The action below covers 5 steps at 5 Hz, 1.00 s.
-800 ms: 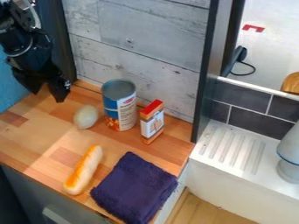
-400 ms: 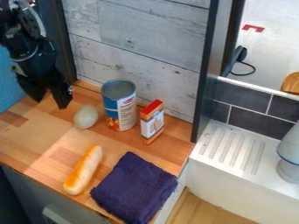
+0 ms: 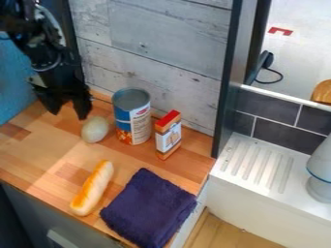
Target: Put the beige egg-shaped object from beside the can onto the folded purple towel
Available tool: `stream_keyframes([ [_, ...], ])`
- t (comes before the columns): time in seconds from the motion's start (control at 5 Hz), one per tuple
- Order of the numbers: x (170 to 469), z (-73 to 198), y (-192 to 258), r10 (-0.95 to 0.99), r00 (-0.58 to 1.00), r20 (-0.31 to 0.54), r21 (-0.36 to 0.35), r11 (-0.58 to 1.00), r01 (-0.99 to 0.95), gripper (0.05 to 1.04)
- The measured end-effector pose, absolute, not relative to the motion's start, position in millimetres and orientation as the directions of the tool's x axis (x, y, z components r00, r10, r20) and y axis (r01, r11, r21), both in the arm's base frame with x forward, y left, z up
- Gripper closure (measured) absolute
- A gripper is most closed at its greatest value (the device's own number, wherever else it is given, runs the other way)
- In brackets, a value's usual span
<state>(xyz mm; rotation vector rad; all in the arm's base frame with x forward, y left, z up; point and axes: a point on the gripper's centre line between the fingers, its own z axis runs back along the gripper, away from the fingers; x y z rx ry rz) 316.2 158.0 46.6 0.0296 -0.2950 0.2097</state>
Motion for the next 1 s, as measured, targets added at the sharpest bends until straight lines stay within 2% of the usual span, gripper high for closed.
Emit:
stream_keyframes([
  [0.4,334.1,14.5,153.3,0.156,0.963,0.220,-0.011,0.987,-0.157,0.082],
  [1.0,345.7,-1.6,154.0,0.114,0.972,0.205,-0.009,0.993,-0.114,0.082],
])
